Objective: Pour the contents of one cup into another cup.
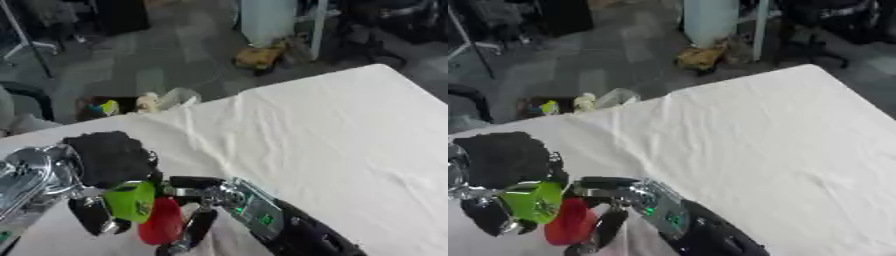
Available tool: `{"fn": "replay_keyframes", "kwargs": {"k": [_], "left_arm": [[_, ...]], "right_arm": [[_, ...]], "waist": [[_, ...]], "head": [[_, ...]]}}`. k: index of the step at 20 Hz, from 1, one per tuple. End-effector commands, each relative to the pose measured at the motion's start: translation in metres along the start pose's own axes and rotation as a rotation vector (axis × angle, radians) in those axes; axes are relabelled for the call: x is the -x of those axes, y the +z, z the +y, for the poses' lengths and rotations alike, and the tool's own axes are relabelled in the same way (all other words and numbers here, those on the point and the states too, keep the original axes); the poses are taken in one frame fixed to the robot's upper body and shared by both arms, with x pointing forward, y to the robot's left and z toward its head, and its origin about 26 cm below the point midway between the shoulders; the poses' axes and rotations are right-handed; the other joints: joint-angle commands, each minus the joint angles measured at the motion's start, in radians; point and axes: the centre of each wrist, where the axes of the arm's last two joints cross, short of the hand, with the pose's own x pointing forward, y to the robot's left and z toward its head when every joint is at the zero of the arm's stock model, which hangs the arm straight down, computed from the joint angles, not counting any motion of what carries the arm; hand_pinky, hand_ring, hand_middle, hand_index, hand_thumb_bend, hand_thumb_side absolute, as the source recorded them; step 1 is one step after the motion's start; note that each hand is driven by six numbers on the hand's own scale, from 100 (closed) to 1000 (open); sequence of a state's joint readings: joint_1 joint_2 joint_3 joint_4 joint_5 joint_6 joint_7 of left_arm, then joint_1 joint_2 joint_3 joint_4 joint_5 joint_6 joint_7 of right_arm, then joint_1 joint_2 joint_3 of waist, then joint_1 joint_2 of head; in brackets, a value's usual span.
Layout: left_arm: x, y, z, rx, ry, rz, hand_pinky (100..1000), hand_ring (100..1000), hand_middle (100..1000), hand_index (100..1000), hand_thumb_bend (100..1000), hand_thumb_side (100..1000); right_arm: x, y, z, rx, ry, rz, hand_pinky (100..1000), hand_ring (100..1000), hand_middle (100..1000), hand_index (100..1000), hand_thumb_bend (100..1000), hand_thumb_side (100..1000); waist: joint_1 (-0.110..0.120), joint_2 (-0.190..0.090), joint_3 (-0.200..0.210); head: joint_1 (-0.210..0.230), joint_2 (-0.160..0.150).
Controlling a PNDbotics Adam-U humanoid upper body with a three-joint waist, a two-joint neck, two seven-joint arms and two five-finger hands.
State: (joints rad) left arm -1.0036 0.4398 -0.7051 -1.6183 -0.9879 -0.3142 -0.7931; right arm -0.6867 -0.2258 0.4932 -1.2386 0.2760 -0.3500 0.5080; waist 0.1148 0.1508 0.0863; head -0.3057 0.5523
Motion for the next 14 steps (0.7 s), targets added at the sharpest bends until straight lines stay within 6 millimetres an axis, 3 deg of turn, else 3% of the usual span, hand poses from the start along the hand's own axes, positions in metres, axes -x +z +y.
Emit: {"fn": "replay_keyframes", "kwargs": {"k": [1, 14], "left_arm": [[0.0058, 0.0049, 0.0052, 0.120, -0.127, -0.054, 100, 102, 229, 703, 206, 186], [0.0075, 0.0030, 0.0025, 0.148, -0.173, -0.048, 100, 103, 227, 701, 209, 193]], "right_arm": [[-0.0035, 0.0013, -0.0100, 0.008, 0.025, -0.004, 662, 803, 147, 441, 100, 131], [-0.0032, 0.0023, -0.0100, 0.008, 0.023, -0.002, 661, 804, 147, 440, 100, 130]], "waist": [[-0.002, -0.021, 0.002], [0.000, -0.022, 0.004]], "head": [[0.002, -0.009], [0.002, -0.010]]}}
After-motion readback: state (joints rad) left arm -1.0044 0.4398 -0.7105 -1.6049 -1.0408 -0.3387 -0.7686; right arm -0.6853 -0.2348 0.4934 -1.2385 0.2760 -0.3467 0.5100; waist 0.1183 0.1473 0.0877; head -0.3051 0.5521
